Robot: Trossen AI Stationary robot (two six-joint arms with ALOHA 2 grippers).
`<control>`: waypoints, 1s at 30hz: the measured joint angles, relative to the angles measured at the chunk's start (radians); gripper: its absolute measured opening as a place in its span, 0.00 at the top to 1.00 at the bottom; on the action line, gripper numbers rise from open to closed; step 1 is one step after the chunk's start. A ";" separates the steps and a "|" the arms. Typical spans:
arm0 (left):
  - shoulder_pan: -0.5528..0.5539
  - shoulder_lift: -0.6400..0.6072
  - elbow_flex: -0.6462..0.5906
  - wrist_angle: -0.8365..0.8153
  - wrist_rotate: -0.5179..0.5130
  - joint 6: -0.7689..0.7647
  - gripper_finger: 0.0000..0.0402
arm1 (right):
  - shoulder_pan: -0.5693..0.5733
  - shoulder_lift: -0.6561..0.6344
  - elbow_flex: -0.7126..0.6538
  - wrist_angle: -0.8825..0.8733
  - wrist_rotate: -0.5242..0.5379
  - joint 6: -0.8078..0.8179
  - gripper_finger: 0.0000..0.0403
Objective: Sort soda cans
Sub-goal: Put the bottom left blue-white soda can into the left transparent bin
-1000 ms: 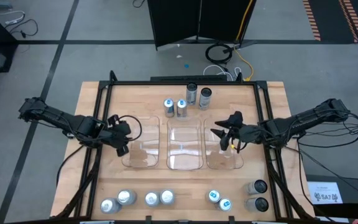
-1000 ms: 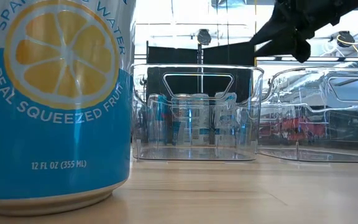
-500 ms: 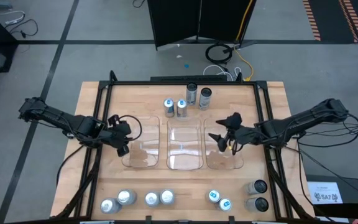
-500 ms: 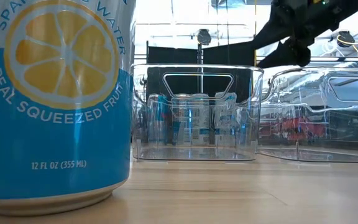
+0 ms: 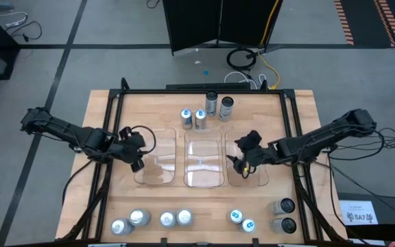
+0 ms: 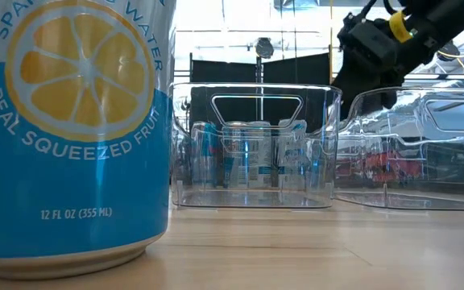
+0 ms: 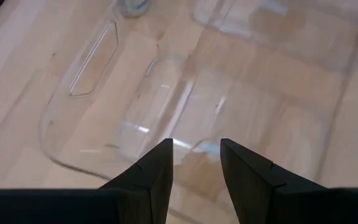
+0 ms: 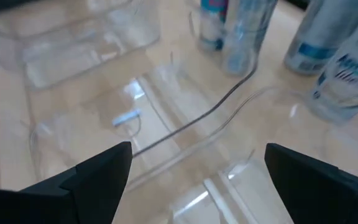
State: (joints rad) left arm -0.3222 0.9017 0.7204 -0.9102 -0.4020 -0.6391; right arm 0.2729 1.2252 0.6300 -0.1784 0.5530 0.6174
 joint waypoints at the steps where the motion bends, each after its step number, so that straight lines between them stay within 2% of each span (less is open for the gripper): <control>1: 0.000 0.000 0.000 0.011 0.000 -0.012 0.64 | 0.000 0.006 0.000 0.000 -0.014 0.000 0.10; 7: 0.000 0.000 0.000 0.040 -0.017 -0.034 0.64 | 0.000 0.018 0.000 -0.028 -0.088 -0.014 0.10; 12: 0.000 0.000 0.000 0.064 -0.025 -0.034 0.64 | 0.000 0.018 0.000 -0.028 -0.143 0.038 0.10; 23: 0.000 0.000 0.000 0.091 -0.037 -0.033 0.64 | 0.000 0.018 0.000 -0.028 -0.144 0.052 0.10; 30: 0.000 0.000 0.000 0.150 -0.040 0.020 0.62 | 0.000 0.018 0.000 -0.029 -0.144 0.052 0.10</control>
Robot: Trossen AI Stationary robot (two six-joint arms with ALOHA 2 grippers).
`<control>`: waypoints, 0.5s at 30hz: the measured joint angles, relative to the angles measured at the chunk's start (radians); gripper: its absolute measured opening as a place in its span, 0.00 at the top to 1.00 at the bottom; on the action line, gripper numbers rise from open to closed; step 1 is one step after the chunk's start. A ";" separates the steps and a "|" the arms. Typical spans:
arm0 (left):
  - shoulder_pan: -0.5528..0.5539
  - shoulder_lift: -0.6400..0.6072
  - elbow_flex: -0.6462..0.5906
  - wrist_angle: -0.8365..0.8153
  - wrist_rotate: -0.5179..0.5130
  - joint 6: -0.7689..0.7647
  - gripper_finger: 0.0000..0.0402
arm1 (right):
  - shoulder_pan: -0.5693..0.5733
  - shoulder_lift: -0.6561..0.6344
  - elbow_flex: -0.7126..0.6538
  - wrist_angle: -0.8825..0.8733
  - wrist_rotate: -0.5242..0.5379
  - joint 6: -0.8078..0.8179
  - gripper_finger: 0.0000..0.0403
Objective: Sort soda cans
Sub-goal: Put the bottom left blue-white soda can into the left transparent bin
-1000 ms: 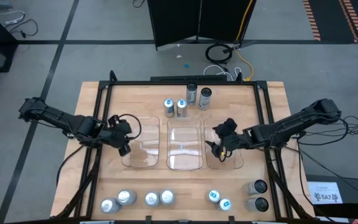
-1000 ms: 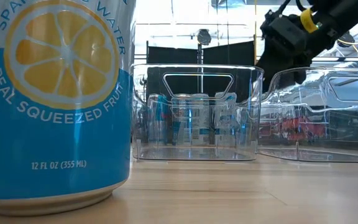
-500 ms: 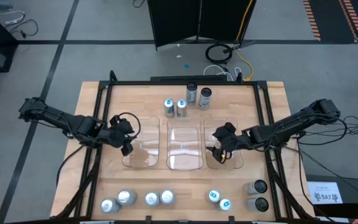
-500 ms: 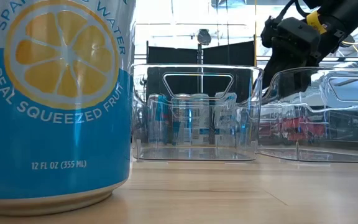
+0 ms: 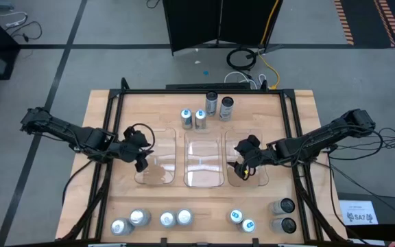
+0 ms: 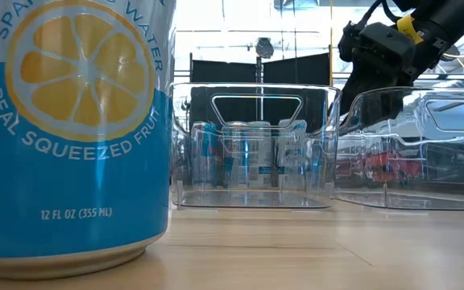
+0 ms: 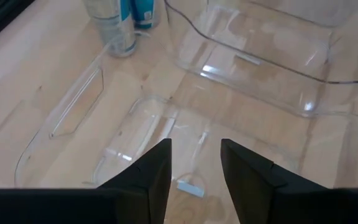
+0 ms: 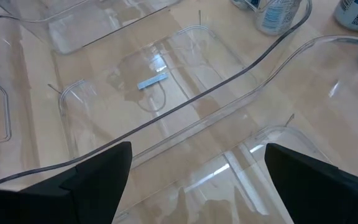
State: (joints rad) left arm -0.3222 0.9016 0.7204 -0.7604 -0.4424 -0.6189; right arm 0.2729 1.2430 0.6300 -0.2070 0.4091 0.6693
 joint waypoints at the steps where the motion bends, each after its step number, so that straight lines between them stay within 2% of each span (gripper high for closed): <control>1: 0.000 0.000 0.000 0.002 -0.003 0.000 0.61 | 0.000 0.000 0.000 0.000 0.000 0.000 0.10; 8: 0.000 0.000 0.000 0.002 -0.008 -0.001 0.43 | 0.000 0.000 0.000 0.000 0.000 0.001 0.10; 15: 0.000 0.000 0.000 0.002 -0.011 -0.003 0.40 | 0.000 0.000 0.000 0.000 0.000 0.001 0.10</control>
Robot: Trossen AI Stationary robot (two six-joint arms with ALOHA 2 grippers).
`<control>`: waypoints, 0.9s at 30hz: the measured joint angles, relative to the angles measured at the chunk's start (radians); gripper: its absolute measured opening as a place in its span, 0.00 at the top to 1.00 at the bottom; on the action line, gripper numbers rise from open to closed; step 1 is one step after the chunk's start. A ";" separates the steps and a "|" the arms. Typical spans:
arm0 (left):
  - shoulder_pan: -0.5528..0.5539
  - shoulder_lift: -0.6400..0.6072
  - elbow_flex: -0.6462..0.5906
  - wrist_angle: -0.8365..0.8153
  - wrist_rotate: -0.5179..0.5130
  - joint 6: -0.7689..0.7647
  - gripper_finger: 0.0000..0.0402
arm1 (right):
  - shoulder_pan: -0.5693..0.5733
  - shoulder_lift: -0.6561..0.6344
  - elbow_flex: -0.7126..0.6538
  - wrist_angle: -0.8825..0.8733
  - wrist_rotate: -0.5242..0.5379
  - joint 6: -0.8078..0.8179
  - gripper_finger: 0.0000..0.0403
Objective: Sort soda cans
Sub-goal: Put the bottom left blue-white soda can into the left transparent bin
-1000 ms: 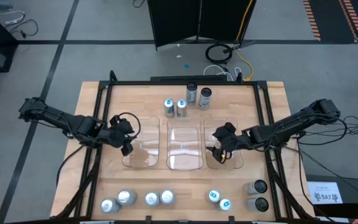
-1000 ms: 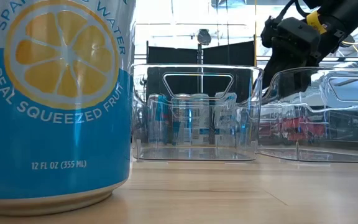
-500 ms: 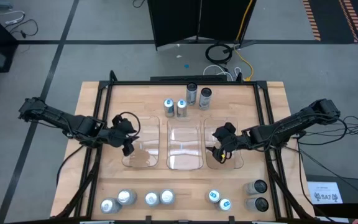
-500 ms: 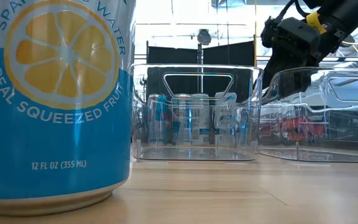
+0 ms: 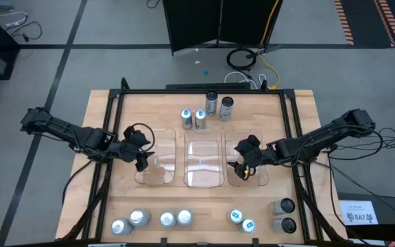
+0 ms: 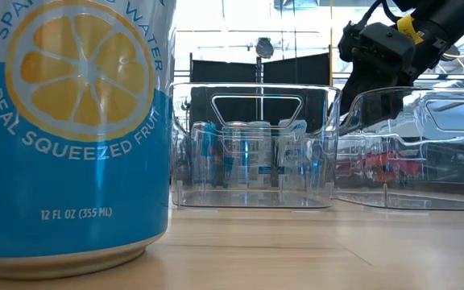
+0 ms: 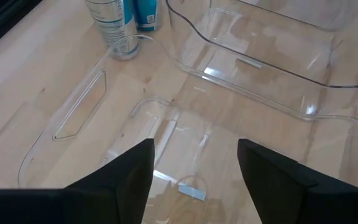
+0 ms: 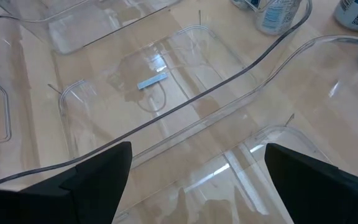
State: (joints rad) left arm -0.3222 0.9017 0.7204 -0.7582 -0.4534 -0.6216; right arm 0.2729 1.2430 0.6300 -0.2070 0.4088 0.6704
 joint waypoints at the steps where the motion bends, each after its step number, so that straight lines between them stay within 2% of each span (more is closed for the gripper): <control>1: 0.000 0.000 0.000 0.000 0.000 0.000 0.40 | 0.000 0.000 0.000 0.000 0.000 0.000 0.10; 4: 0.000 0.000 0.000 0.001 0.000 -0.003 0.40 | 0.000 0.000 0.000 0.000 0.000 0.000 0.10; 7: 0.003 0.000 0.001 0.001 0.003 -0.113 0.40 | 0.000 0.000 0.000 0.000 0.000 0.000 0.10; 11: 0.011 0.000 0.043 -0.018 0.096 -0.179 0.40 | 0.000 0.000 0.000 0.000 0.000 0.000 0.10; 20: -0.028 0.000 0.266 -0.073 0.156 -0.211 0.40 | 0.000 0.000 0.000 0.000 -0.027 0.036 0.10; 27: -0.116 0.053 0.365 -0.134 0.157 -0.305 0.40 | 0.000 0.000 0.000 0.000 -0.027 0.063 0.10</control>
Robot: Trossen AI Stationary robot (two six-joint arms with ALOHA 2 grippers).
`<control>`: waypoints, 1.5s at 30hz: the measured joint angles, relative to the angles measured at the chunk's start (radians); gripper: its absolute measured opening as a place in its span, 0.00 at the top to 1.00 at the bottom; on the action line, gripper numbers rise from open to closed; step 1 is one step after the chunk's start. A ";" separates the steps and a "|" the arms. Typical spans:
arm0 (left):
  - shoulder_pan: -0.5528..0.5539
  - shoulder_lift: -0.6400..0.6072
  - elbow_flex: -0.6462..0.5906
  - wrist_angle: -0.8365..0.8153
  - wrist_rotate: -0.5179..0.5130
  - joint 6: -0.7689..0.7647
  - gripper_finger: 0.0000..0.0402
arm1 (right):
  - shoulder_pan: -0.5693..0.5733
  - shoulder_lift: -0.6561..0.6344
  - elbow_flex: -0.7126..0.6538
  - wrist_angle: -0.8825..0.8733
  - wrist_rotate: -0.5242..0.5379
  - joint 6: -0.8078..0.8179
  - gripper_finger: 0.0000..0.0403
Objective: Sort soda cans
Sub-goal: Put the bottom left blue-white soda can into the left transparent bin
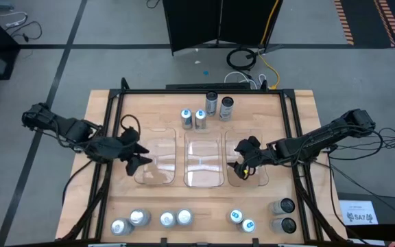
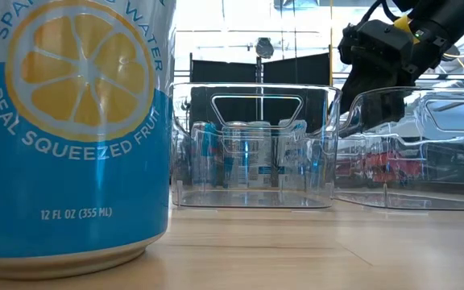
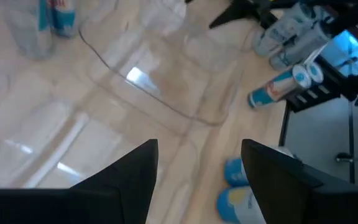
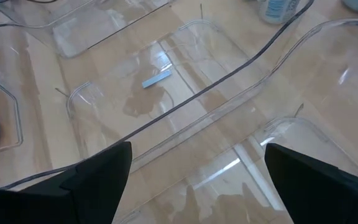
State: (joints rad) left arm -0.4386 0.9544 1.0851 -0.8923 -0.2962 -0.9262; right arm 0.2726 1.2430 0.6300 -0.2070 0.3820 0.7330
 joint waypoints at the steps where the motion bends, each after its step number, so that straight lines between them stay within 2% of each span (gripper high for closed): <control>1: -0.014 0.015 0.007 -0.016 0.000 -0.024 0.40 | 0.000 0.000 0.000 0.000 0.000 0.000 0.10; 8: -0.109 0.157 0.086 -0.204 0.056 -0.247 0.40 | 0.000 0.000 0.000 0.000 0.000 -0.003 0.10; 13: -0.164 0.244 0.155 -0.355 0.102 -0.487 0.40 | 0.000 0.000 0.000 0.000 0.000 -0.003 0.10; 20: -0.249 0.267 0.193 -0.489 0.162 -0.726 0.40 | 0.000 0.000 0.000 0.000 0.000 -0.003 0.10; 26: -0.357 0.271 0.193 -0.570 0.170 -0.927 0.40 | 0.000 0.000 0.000 0.000 0.000 0.005 0.10; 34: -0.416 0.271 0.191 -0.577 0.170 -0.988 0.40 | 0.000 0.000 0.000 0.000 0.000 0.017 0.10; 38: -0.433 0.293 0.190 -0.587 0.181 -1.070 0.40 | 0.001 0.000 0.000 0.000 -0.004 0.019 0.10; 45: -0.482 0.386 0.190 -0.579 0.386 -1.185 0.40 | 0.005 0.000 0.000 0.000 -0.045 0.018 0.10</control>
State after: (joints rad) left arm -0.9204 1.3402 1.2747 -1.4710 0.0901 -2.1109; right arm 0.2771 1.2427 0.6300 -0.2070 0.3371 0.7506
